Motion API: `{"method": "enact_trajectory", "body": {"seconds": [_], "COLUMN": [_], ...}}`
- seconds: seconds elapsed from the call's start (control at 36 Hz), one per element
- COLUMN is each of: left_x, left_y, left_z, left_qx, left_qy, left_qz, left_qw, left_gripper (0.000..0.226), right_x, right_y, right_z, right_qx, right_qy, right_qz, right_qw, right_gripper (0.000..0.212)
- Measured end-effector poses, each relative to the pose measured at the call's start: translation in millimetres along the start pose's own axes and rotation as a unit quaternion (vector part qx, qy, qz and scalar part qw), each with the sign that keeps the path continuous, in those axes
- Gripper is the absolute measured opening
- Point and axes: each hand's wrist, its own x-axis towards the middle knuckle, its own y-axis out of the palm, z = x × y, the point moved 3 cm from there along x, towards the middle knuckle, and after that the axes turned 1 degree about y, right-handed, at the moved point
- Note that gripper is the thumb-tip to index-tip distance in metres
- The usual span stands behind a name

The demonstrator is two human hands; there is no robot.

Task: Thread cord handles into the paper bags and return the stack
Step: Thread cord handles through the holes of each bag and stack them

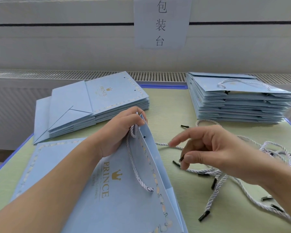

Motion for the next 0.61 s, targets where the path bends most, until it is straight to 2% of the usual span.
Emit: {"method": "enact_trajectory", "body": {"seconds": [0.14,0.31,0.36,0.61], "left_x": [-0.7,0.3,0.4,0.1], "left_y": [-0.1,-0.3,-0.1,0.7], "left_z": [0.2,0.1,-0.3,-2.1], "left_qx": [-0.015,-0.016,-0.017,-0.032], "left_qy": [0.002,0.001,0.003,0.007], "left_qz": [0.009,0.01,0.008,0.006], "left_qw": [1.0,1.0,1.0,0.999], "left_gripper": [0.014,0.014,0.014,0.013], "right_x": [2.8,2.2,2.1,1.9], "right_y": [11.7,28.3,33.3,52.5], "right_z": [0.2,-4.4,-6.1,-6.7], "right_qx": [-0.086,-0.174,-0.153,-0.036], "right_qy": [0.027,0.018,0.029,0.062], "right_qz": [-0.009,0.0,0.02,0.081], "right_qw": [0.996,0.985,0.988,0.994], "right_gripper": [0.026,0.012,0.01,0.03]}}
